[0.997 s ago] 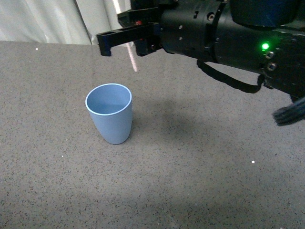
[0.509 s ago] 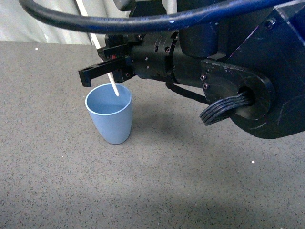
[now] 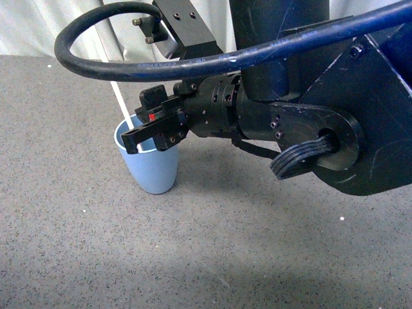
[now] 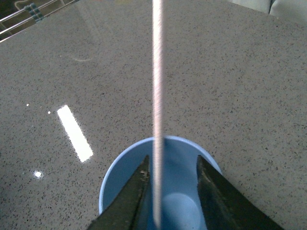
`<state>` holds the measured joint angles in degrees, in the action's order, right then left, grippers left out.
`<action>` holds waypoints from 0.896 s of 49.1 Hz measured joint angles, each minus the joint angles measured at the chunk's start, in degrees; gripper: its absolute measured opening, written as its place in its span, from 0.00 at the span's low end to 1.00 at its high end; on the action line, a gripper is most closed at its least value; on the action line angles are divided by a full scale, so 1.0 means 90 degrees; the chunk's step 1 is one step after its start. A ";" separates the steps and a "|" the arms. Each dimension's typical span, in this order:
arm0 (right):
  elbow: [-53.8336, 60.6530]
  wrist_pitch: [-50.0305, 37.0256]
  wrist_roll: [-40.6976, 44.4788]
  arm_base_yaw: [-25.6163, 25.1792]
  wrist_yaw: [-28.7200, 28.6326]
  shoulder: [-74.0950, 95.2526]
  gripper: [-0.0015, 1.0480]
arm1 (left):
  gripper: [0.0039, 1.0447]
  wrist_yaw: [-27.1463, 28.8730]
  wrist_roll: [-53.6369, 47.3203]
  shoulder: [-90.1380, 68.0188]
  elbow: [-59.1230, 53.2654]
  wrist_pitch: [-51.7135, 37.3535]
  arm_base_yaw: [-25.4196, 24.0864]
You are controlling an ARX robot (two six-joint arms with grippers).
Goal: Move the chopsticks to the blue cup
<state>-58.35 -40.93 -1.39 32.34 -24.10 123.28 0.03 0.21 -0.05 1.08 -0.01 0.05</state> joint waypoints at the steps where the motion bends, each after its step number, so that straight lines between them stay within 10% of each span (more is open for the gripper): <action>1: 0.0032 -0.0005 -0.0002 -0.0007 -0.0012 -0.0017 0.33 | 0.94 0.0000 0.0000 0.0000 0.0000 0.0000 0.0000; 20: 0.0908 -0.0503 -0.0554 -0.0435 0.0811 -0.1154 0.93 | 0.94 0.0000 0.0000 0.0000 0.0000 0.0000 0.0000; 44: 0.3390 0.0954 -0.0134 -0.2276 0.3655 -0.4515 0.91 | 0.94 0.0000 0.0000 0.0000 0.0000 0.0000 0.0000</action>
<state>-27.83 -32.34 -2.59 11.86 8.80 82.65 0.03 0.21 -0.05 1.08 -0.01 0.05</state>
